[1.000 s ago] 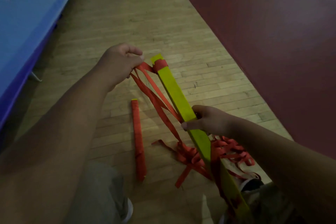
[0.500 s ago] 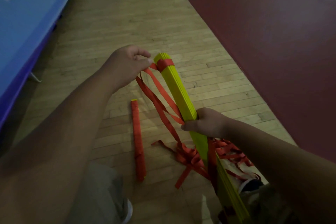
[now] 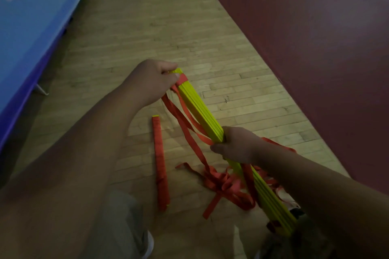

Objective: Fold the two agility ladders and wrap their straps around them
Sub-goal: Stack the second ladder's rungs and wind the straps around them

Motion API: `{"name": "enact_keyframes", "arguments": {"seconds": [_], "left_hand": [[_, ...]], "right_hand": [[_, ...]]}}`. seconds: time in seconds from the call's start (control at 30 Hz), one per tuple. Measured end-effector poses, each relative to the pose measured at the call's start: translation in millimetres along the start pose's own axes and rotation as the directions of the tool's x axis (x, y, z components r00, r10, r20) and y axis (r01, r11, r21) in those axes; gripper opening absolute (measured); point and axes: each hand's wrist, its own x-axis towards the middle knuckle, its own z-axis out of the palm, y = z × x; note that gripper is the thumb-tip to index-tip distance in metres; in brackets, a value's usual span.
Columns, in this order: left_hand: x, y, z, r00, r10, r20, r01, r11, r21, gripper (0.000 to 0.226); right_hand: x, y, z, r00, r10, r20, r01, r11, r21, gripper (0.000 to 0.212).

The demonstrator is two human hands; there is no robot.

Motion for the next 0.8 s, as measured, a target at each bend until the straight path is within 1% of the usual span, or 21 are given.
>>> {"name": "enact_keyframes", "arguments": {"seconds": [0.13,0.2,0.27,0.33,0.37,0.43,0.53,0.57,0.7,0.8], "left_hand": [[0.2,-4.1,-0.3,0.999,-0.031,-0.007,0.031,0.999,0.033,0.041],[2.2,-7.8,-1.1,0.999,-0.046,-0.003,0.046,0.998,0.045,0.04],[2.6,-9.2,-2.9,0.998,-0.063,0.0,0.063,0.997,0.046,0.038],[3.6,-9.8,-4.6,0.997,-0.078,-0.009,0.078,0.996,0.047,0.037],[4.1,-10.1,-5.6,0.997,-0.082,-0.014,0.083,0.996,0.046,0.036],[5.9,-11.4,-6.3,0.996,-0.086,-0.035,0.087,0.996,0.036,0.034],[9.1,-15.0,-8.0,0.995,-0.089,-0.045,0.09,0.996,0.012,0.034],[10.2,-16.2,-8.4,0.995,-0.088,-0.041,0.088,0.996,0.001,0.034],[10.2,-14.9,-8.2,0.997,-0.061,-0.04,0.061,0.998,-0.01,0.03],[8.8,-12.3,-7.4,0.998,-0.049,-0.035,0.048,0.999,-0.013,0.033]], "right_hand": [[-3.8,-1.6,-4.0,0.995,-0.071,0.065,0.064,0.993,0.101,0.041],[-1.7,0.4,-5.0,0.993,-0.064,0.103,0.052,0.992,0.118,0.043],[-0.8,1.2,-5.2,0.986,-0.046,0.159,0.004,0.967,0.253,0.046],[-3.1,-1.8,-6.9,0.978,-0.031,0.207,-0.06,0.907,0.416,0.042],[-5.3,-3.3,-7.5,0.977,-0.027,0.214,-0.075,0.887,0.455,0.044],[-5.3,-1.4,-6.7,0.981,-0.059,0.187,-0.029,0.899,0.436,0.046],[-4.5,3.8,-6.2,0.981,-0.103,0.165,0.037,0.931,0.362,0.038],[-4.7,4.6,-7.3,0.982,-0.1,0.163,0.036,0.935,0.353,0.039],[-5.2,5.5,-9.9,0.992,-0.044,0.115,0.006,0.951,0.308,0.054],[-5.0,5.3,-7.3,0.993,-0.014,0.118,-0.02,0.958,0.287,0.056]]}}
